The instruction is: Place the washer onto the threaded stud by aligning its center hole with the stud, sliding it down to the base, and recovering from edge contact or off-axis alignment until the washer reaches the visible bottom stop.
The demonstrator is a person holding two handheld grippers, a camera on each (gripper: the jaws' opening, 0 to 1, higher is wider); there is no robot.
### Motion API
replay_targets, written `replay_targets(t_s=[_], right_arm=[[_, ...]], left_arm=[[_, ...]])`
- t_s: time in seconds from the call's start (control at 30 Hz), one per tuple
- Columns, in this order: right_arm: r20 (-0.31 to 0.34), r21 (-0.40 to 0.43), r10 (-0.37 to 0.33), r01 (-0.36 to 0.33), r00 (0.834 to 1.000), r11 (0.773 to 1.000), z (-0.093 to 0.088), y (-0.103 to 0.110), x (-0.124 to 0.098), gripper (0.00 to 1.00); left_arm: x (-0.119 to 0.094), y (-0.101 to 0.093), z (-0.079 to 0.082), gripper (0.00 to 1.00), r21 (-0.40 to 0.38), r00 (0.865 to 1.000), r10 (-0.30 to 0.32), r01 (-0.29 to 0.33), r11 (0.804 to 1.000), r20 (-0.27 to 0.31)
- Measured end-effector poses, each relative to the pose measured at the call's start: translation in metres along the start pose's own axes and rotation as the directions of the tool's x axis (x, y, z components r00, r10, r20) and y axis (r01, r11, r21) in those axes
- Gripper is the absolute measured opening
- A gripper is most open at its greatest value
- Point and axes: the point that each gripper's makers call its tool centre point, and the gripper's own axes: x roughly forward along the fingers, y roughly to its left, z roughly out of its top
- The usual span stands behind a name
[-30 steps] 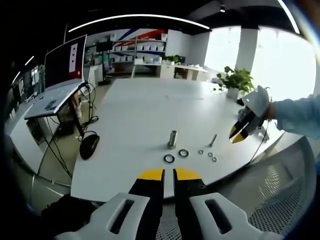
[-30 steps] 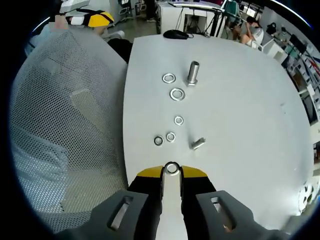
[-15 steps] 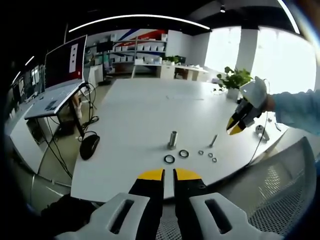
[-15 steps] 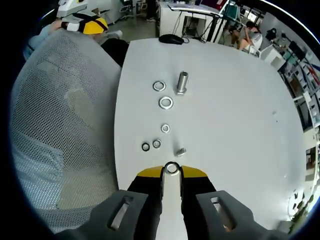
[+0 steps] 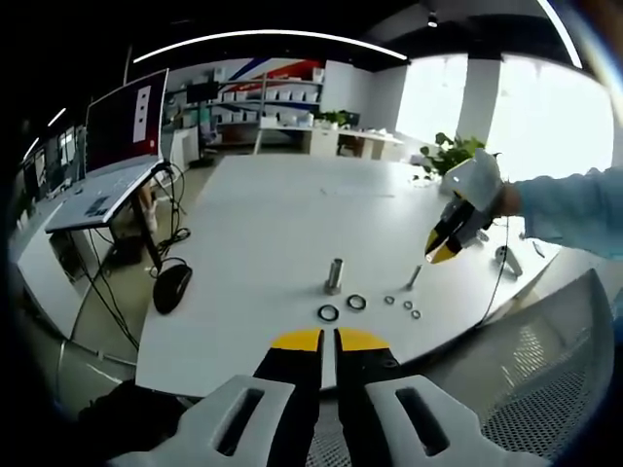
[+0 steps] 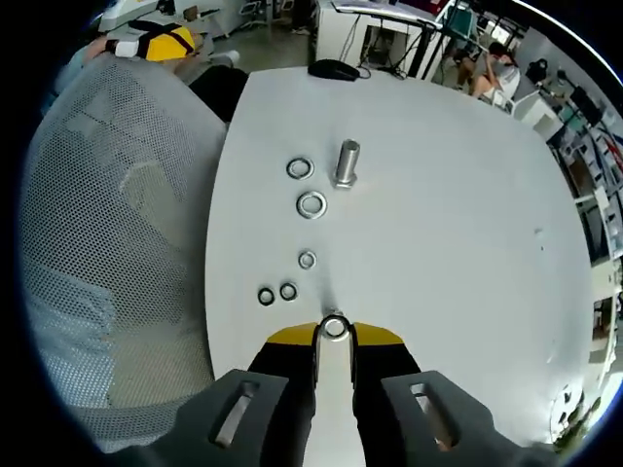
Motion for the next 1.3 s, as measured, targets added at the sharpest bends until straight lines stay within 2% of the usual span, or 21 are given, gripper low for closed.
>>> replay_targets(t_s=[0.07,0.9,1.3], right_arm=[[-0.012,-0.007,0.002,-0.002,1.000,1.000,-0.001,-0.001,0.003,0.13],[-0.073,-0.028,0.043,-0.045,0.996,0.999,-0.007,0.001,0.027,0.13],[-0.097,-0.015,0.060,-0.062,0.993,0.998,-0.012,0.003,0.048,0.13]], left_arm=[[0.000,0.003,0.003,0.03,-0.005,1.000,0.009,-0.009,1.000,0.020],[0.000,0.004,0.007,0.03,-0.024,0.999,0.009,-0.008,1.000,0.042],[0.000,0.005,0.008,0.03,-0.032,0.999,0.009,-0.008,0.999,0.049]])
